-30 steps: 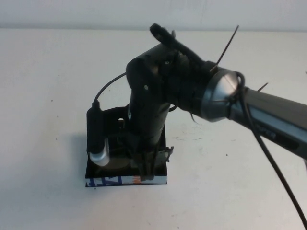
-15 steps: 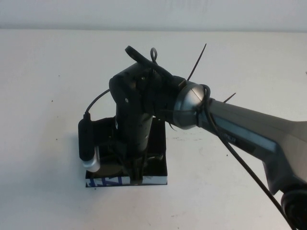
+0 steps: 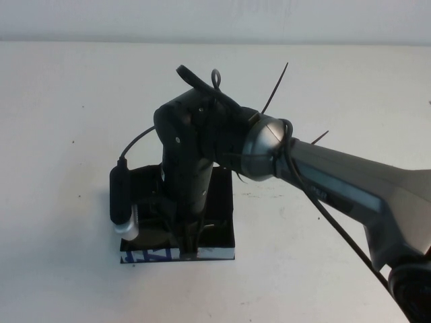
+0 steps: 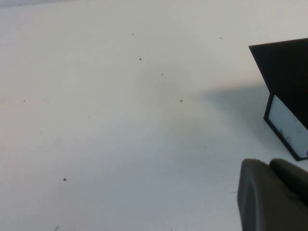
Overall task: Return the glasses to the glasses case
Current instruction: Place the glasses in the glasses case
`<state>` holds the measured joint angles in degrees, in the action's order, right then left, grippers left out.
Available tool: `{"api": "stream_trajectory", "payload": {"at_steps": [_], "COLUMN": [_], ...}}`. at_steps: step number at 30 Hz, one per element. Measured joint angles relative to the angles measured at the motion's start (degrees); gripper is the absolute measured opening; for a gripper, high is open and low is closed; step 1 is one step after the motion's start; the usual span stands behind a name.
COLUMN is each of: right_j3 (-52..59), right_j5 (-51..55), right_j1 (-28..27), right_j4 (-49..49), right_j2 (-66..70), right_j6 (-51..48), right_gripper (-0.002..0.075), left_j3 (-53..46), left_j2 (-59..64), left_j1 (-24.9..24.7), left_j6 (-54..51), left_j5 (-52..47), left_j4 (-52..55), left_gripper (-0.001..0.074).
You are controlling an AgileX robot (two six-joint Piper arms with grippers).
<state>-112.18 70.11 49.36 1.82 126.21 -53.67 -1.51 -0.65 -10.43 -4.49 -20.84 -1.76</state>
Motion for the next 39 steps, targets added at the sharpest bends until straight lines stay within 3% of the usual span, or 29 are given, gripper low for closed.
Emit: {"api": "stream_trajectory", "payload": {"at_steps": [32, 39], "right_j3": [-0.65, -0.65], "right_j5": [0.23, 0.12], "right_j1": [-0.95, -1.4], "right_j4": [-0.01, -0.42], "right_j2": [1.7, 2.07], "right_j6": [0.13, 0.13], "right_gripper": [0.0064, 0.0172], "left_j3": [0.0, 0.0], "left_j2": [0.0, 0.0], "left_j1": [0.0, 0.0], "left_j6": [0.0, 0.0], "left_j5": [0.0, 0.0], "left_j4": [0.0, 0.0], "left_gripper": [0.0, 0.0]}}
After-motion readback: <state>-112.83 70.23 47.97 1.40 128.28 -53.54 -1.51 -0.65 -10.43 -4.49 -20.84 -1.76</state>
